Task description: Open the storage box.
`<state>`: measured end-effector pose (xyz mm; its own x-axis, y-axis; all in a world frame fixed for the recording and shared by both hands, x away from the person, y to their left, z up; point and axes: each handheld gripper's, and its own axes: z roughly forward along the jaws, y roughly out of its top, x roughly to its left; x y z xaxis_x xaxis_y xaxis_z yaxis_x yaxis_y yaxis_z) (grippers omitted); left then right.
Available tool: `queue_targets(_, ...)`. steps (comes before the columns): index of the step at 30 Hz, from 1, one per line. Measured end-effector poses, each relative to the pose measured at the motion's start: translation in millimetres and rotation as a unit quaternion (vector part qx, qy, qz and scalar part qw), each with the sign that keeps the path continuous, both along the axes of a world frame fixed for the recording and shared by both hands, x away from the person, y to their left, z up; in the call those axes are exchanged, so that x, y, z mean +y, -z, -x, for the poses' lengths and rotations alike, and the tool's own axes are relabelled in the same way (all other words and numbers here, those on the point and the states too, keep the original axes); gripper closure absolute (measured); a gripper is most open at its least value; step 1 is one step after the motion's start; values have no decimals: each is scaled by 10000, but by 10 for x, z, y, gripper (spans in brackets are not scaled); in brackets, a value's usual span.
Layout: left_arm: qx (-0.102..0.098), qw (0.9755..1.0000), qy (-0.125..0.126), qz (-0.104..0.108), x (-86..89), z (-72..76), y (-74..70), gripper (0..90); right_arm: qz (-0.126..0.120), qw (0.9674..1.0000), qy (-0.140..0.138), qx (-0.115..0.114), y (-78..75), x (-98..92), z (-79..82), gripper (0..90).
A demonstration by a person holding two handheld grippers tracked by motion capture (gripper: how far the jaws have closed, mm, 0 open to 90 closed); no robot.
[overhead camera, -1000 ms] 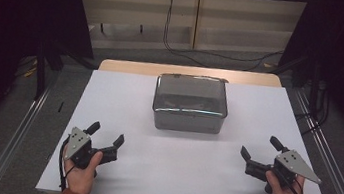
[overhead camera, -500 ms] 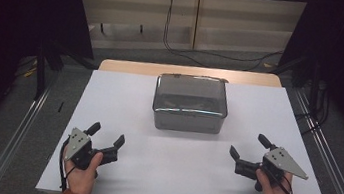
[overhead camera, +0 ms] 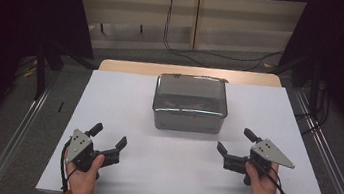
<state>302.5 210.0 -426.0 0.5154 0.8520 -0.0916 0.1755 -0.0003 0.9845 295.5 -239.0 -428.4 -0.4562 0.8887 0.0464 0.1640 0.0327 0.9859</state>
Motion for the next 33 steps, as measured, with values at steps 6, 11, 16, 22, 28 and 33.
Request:
queue_targets(6,31,10000,2,-60,6,-5,8,43,-8,9998,-205,3,-55,140,-86,0)
queue_targets(11,67,10000,-17,15,0,-17,17,43,19,9997,-247,-45,-120,213,-130,0)
queue_targets(16,69,10000,-19,-13,-4,-16,18,43,155,9991,-373,-98,-173,310,-193,0)
queue_targets(22,146,9999,-69,-13,12,-29,33,42,332,9980,-486,-247,-247,384,-263,0)
queue_targets(28,85,9999,-69,-61,4,-25,22,42,622,9957,-635,-277,-263,482,-295,3)
queue_targets(33,101,9999,-43,-109,-9,-29,20,43,1120,9899,-725,-474,-261,558,-338,10)
